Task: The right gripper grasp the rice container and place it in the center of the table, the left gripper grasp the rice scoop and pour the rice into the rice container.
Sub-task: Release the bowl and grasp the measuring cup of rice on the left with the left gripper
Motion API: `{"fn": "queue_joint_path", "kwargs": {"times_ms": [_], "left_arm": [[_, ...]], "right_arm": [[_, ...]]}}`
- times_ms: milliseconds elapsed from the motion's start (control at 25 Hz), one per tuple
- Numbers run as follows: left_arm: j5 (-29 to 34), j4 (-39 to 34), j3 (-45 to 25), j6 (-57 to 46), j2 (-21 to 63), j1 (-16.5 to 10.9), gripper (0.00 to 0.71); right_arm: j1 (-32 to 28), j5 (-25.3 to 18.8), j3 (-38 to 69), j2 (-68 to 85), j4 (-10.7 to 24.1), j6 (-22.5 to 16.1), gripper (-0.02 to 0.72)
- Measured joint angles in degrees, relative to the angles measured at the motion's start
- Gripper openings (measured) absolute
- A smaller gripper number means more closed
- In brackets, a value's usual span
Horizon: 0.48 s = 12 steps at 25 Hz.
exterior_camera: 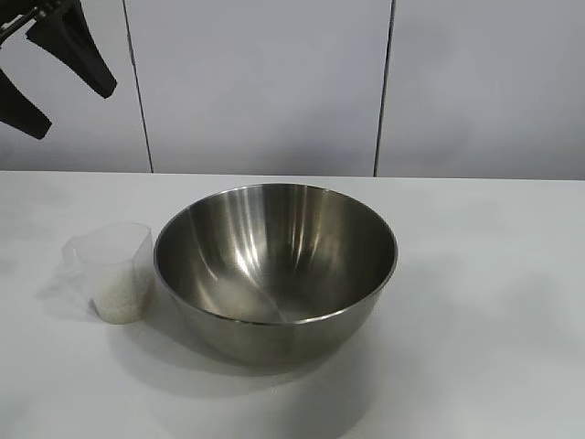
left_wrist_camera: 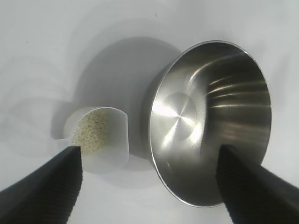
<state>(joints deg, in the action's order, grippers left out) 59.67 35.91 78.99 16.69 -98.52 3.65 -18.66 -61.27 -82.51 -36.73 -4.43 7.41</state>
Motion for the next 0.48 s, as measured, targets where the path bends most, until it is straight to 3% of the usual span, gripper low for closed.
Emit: {"fn": "queue_joint_path", "kwargs": {"times_ms": [200,480], "left_arm": [[-0.1,0.0,0.0,0.0,0.0,0.0,0.57],[-0.1,0.0,0.0,0.0,0.0,0.0,0.57]], "right_arm": [[0.0,2.6,14.9,17.9,-6.7,6.7,0.496],[1.6,3.4,37.3,34.3,-6.9,7.4,0.496]]}}
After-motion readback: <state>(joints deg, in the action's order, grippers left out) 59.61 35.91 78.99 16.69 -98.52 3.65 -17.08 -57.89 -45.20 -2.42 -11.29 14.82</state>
